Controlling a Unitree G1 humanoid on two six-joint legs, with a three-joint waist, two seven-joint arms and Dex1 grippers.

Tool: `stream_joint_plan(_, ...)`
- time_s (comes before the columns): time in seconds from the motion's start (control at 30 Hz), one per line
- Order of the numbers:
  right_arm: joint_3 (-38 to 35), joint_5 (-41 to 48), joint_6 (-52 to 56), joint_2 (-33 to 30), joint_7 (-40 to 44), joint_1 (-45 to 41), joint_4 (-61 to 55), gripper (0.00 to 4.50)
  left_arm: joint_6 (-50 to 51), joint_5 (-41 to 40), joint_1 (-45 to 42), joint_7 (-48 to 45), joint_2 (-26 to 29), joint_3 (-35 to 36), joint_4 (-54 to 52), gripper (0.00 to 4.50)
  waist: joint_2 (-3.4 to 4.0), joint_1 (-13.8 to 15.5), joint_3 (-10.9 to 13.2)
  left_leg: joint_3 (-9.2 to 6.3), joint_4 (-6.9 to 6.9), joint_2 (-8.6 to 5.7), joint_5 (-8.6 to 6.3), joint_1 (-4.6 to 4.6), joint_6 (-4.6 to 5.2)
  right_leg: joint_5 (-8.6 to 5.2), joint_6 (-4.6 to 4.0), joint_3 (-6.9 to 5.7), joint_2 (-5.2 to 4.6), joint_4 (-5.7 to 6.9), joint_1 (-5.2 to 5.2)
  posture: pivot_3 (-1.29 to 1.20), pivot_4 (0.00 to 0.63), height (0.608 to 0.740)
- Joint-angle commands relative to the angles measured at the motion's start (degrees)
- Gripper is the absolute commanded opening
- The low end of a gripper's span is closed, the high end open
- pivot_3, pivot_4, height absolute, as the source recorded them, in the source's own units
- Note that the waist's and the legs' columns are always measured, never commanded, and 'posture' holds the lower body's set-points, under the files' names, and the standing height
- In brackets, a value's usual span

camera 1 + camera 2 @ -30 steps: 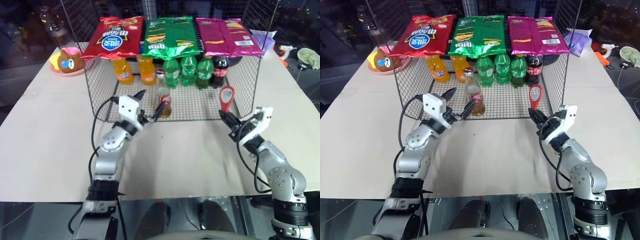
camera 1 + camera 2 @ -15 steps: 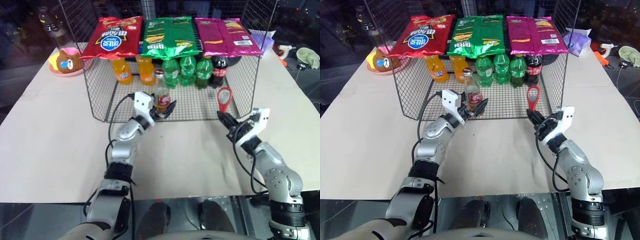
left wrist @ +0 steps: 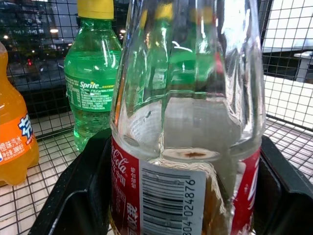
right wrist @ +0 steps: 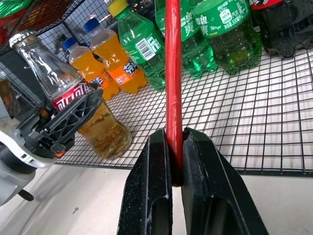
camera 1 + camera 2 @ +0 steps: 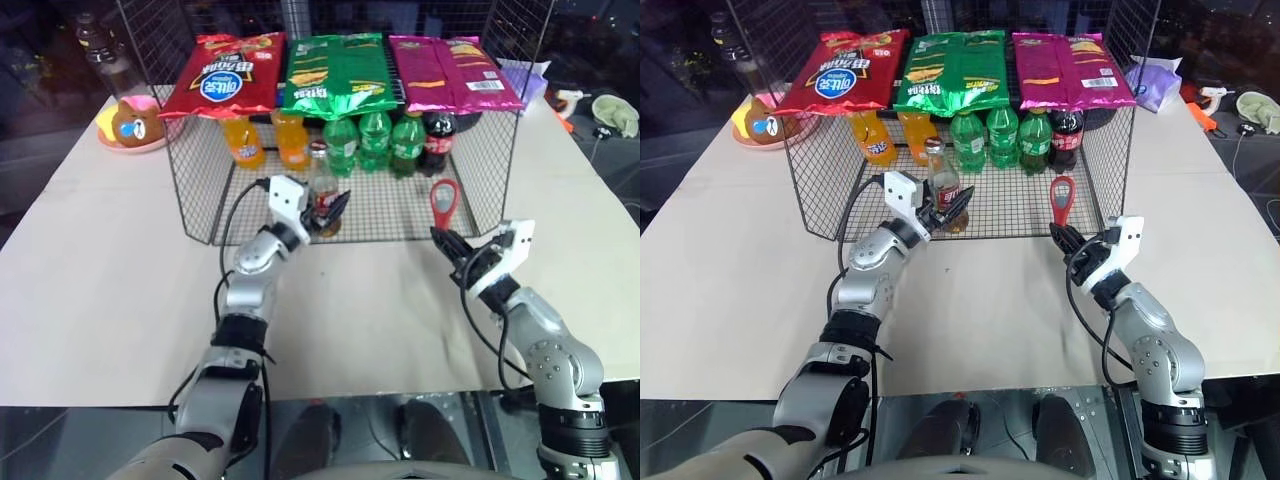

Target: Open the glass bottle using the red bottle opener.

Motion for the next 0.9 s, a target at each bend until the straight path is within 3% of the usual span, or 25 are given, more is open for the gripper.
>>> stream_joint_plan(0.03, -0.5, 0.3, -1.2, -0.6, 1.0, -0.3, -2.3, 0.0, 2.9, -1.4, 1.2, 0.7, 1.5, 0.5, -11.9, 2.8, 0.0, 0.0, 0.0, 0.0, 0.0, 0.0, 0.0, -0.01, 0.0, 0.0, 0.0, 0.0, 0.0, 0.0, 0.0, 0.0, 0.15, 0.74)
stream_joint_plan(0.23, -2.6, -0.5, -2.2, -2.0, 1.2, -1.6, -0.5, 0.0, 16.4, -5.9, 8.0, 0.7, 5.6, 0.0, -32.3, 2.8, 0.0, -0.3, 0.0, 0.0, 0.0, 0.03, 0.0, -0.11, 0.0, 0.0, 0.0, 0.03, -0.01, 0.01, -0.13, 0.0, 0.15, 0.74)
stream_joint_plan(0.37, -2.8, -0.9, -2.7, -2.5, 1.4, -2.7, -0.2, 0.0, 20.1, -6.5, 13.0, 0.8, 5.9, -2.6, -39.0, 2.8, 0.01, -0.5, 0.0, 0.01, 0.0, 0.02, 0.0, -0.09, 0.0, 0.0, 0.0, 0.03, -0.02, 0.01, -0.11, 0.0, 0.15, 0.74)
stream_joint_plan(0.9, -2.0, -1.9, -2.7, -2.5, 1.3, -3.2, -0.9, 0.0, 13.1, -1.3, 19.7, 1.9, 0.7, -8.7, -34.0, 2.8, 0.01, -0.7, 0.0, 0.06, 0.01, 0.03, 0.0, -0.07, 0.0, 0.0, 0.0, 0.07, 0.0, 0.03, -0.1, 0.0, 0.15, 0.74)
